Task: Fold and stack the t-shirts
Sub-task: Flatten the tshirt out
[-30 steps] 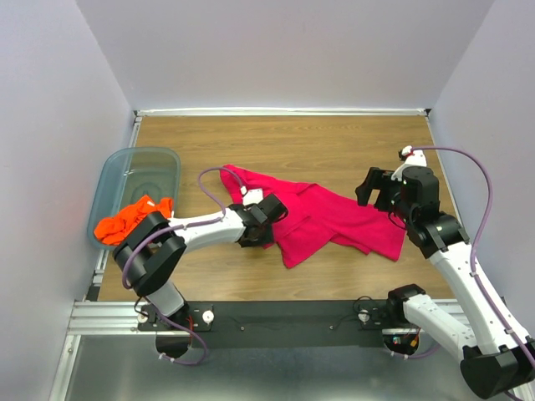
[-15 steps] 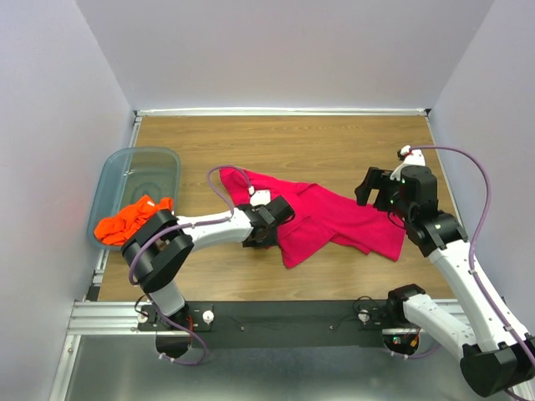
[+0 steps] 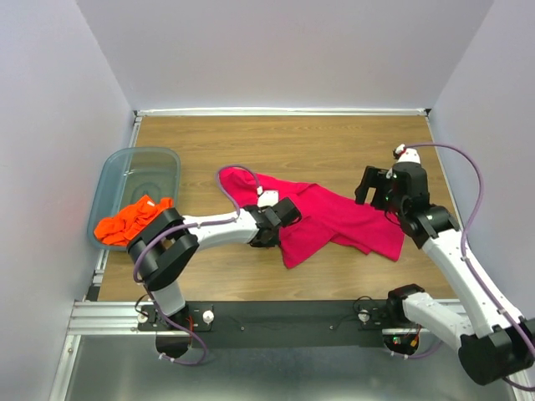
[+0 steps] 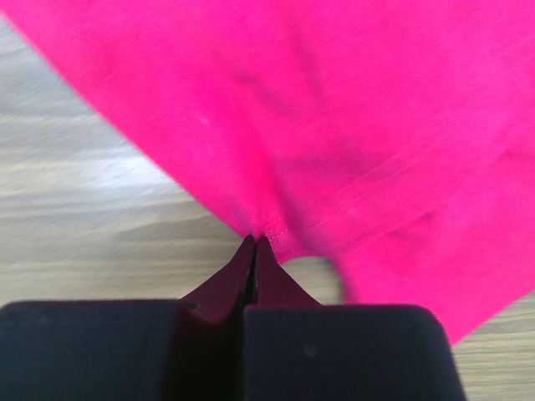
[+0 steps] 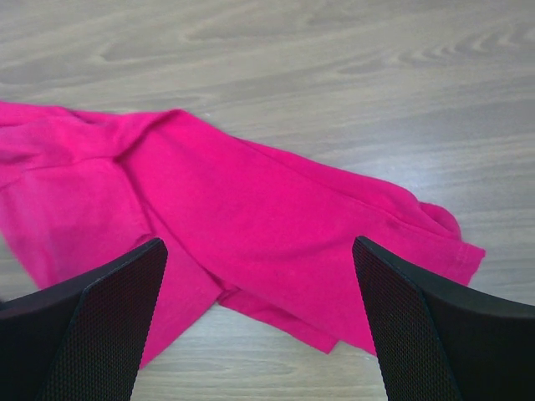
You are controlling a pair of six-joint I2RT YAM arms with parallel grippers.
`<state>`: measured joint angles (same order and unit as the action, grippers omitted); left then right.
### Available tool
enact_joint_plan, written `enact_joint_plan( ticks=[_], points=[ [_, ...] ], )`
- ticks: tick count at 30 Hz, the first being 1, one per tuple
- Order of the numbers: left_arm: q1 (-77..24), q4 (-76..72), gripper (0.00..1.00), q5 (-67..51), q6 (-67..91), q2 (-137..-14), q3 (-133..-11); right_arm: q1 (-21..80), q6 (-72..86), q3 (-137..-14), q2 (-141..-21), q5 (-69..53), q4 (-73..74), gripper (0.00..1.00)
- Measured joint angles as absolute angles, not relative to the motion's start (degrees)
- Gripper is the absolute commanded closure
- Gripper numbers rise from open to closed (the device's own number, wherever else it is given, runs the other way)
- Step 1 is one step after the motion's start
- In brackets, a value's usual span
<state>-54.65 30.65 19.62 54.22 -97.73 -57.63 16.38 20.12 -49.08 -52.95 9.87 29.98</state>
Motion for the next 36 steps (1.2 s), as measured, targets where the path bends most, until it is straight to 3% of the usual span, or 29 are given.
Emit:
enact_joint_plan(
  ticks=[6, 8, 14, 18, 25, 36],
  points=[
    [-51.2, 38.8, 1.00, 22.4, 52.6, -94.3, -57.7, 14.9, 22.2, -49.1, -60.6, 13.3, 30.7, 0.14],
    [-48.9, 40.8, 1.00, 23.5, 51.2, -91.4, -57.8, 12.6, 23.9, -48.8, -62.4, 14.2, 31.1, 0.27],
    [-40.9, 42.1, 1.00, 25.1, 46.1, -79.7, -58.0, 3.4, 26.2, -46.0, -64.1, 15.5, 31.4, 0.35],
    [-38.1, 42.0, 1.00, 25.3, 42.9, -76.4, -58.0, -1.2, 27.4, -44.0, -64.8, 14.9, 31.5, 0.33],
    [-37.0, 40.3, 1.00, 24.9, 39.1, -75.9, -58.0, -10.7, 28.7, -39.4, -65.7, 8.6, 30.9, 0.12],
    [-31.2, 38.4, 1.00, 24.0, 33.6, -75.3, -58.0, -16.6, 31.0, -31.6, -67.3, -2.9, 21.2, 0.16]
  ],
)
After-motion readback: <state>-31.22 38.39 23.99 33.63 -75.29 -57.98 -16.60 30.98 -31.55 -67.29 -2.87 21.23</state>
